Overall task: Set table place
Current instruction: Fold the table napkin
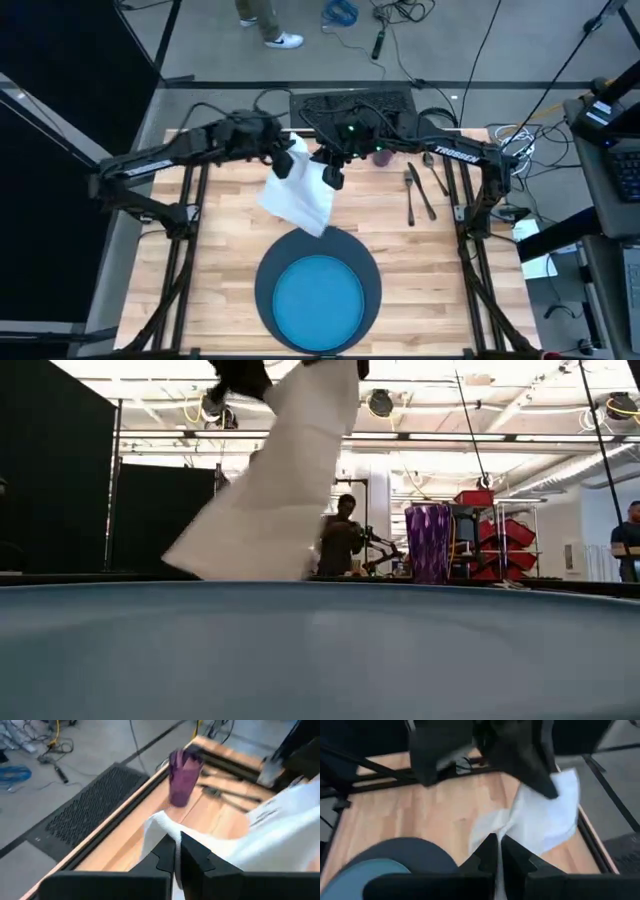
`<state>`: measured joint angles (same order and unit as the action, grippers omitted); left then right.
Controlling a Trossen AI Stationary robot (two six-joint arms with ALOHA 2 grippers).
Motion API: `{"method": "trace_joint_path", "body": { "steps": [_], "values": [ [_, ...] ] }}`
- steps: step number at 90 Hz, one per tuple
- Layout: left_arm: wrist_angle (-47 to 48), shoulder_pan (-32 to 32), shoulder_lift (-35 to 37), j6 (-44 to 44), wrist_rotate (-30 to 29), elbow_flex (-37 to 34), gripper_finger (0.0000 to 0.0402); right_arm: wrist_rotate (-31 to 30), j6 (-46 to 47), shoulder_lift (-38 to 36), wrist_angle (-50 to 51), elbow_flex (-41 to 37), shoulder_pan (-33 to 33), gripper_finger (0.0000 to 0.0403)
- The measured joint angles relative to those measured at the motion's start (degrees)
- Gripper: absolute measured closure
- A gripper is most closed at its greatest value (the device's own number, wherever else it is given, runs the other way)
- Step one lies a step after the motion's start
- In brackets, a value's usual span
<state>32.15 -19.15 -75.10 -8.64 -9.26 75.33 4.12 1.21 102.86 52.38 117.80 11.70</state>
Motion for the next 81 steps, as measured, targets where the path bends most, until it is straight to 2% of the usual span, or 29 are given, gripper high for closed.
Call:
{"method": "trace_joint_path", "body": {
  "steps": [11,43,54,81],
  "values": [
    [-1.6,-1.7,-2.9,0.7,0.4,0.0,0.0402,0.0,-0.2,0.2,1.0,-1.5,0.9,0.0403],
    [-0.8,-2.8,-5.6,1.6,1.5,-1.4,0.0402,0.6,0.3,0.3,-1.3,-15.4,3.0,0.0403],
    [0.1,-2.8,-4.9,1.3,1.6,-5.6,0.0402,3.4,1.4,0.3,-4.8,-19.4,2.0,0.0403],
    [-4.5,-1.5,-3.5,-2.7,1.8,-18.0,0.0402,3.8,2.7,0.3,-9.5,-24.2,0.6,0.0403]
  ]
}}
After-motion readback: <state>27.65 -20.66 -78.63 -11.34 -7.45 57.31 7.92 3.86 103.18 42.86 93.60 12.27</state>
